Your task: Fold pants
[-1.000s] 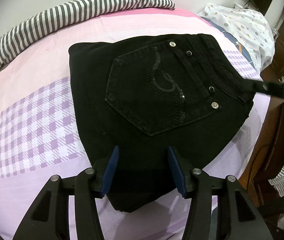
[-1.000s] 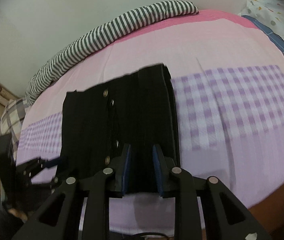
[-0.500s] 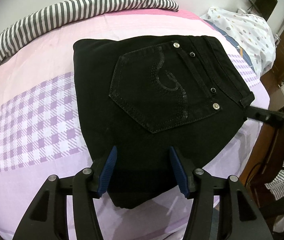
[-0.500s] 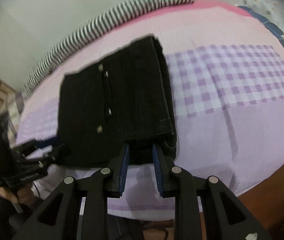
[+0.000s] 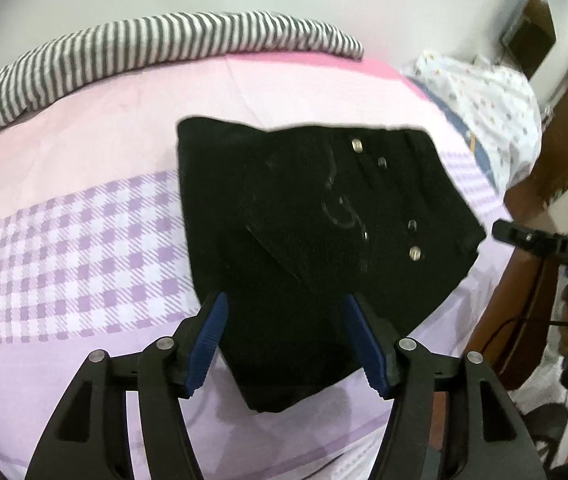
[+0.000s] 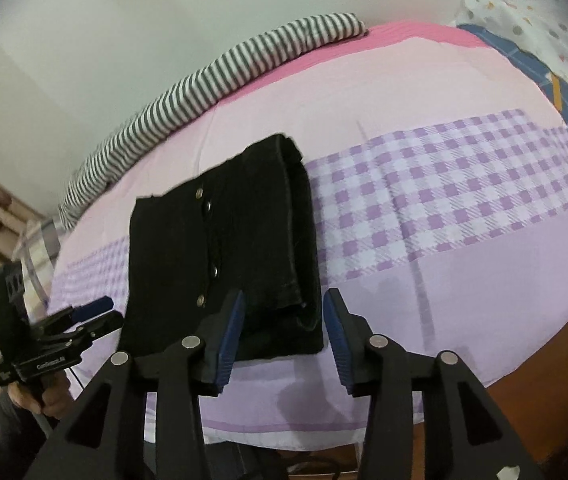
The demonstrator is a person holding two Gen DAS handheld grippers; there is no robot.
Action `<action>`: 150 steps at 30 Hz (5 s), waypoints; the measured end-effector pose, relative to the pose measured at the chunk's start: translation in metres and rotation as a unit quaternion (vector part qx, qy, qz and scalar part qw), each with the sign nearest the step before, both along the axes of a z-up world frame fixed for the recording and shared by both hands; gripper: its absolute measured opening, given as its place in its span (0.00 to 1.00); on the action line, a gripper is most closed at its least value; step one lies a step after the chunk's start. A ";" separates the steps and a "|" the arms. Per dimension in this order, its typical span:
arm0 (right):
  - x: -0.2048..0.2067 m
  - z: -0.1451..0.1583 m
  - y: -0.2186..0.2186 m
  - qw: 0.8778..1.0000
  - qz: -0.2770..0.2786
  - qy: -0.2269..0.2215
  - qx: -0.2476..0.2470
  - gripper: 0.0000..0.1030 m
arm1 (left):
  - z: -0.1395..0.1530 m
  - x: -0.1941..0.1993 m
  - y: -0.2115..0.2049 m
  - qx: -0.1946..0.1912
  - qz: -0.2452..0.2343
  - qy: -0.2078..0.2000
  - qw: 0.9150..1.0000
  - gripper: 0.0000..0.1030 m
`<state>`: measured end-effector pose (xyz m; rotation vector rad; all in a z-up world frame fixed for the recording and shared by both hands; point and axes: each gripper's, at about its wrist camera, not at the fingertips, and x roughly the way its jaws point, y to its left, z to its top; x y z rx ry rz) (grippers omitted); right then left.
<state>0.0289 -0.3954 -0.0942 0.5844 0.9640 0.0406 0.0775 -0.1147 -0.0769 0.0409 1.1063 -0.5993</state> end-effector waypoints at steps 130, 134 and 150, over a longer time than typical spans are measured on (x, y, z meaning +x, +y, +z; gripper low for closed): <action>0.092 -0.034 0.047 0.991 0.075 0.040 0.105 0.25 | -0.015 0.042 -0.003 0.019 0.034 0.013 0.999 0.18; 0.094 -0.030 0.056 0.990 0.079 0.039 0.106 0.25 | -0.010 0.039 0.006 0.021 0.038 0.008 0.999 0.18; 0.130 -0.003 0.133 0.984 0.130 0.015 0.117 0.25 | 0.020 0.043 0.086 0.019 0.089 -0.023 0.996 0.18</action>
